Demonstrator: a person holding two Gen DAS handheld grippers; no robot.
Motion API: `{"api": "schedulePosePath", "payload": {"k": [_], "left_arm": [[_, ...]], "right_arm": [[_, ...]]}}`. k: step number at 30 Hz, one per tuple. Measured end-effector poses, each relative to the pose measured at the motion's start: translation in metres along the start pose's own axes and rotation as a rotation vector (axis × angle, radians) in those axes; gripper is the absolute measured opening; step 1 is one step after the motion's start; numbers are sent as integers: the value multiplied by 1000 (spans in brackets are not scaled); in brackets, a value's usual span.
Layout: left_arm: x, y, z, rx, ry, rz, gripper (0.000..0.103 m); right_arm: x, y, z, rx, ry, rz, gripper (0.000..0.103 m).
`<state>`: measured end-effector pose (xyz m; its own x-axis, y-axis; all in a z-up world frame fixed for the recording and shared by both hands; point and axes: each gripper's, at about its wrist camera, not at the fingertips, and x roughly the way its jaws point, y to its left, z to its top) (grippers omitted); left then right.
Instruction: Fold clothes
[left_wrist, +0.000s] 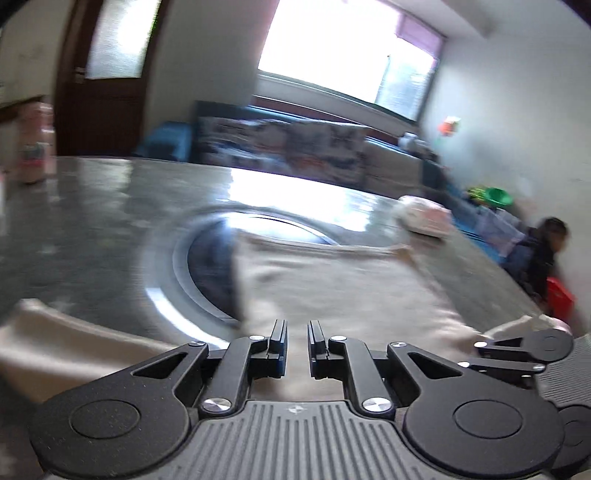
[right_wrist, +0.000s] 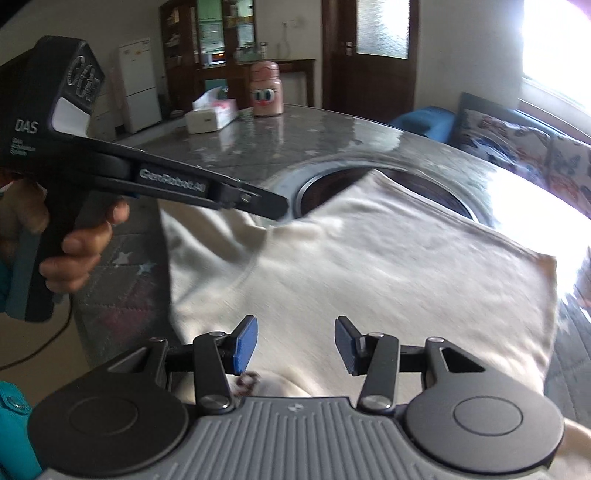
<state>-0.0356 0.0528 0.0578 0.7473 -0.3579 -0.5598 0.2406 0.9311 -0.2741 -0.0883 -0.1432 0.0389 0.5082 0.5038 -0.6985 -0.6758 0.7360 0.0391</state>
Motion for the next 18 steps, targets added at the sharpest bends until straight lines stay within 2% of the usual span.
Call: {"api": "schedulePosePath", "payload": {"k": [1,4,11,18], "left_arm": [[8,-2,0,-6,9,-14,12],[25,4,0,-34,32,19,12],[27,25,-14,-60,73,68,12],[32,24,-7,-60,79,62,13]], "right_arm": [[-2,-3,-2,11,0,-6,47],[-7,-9,-9,28,1,-22,47],[-8,-19,-18,50,8,-17,47],[-11,-25,-18,72,-16,-25,47]]}}
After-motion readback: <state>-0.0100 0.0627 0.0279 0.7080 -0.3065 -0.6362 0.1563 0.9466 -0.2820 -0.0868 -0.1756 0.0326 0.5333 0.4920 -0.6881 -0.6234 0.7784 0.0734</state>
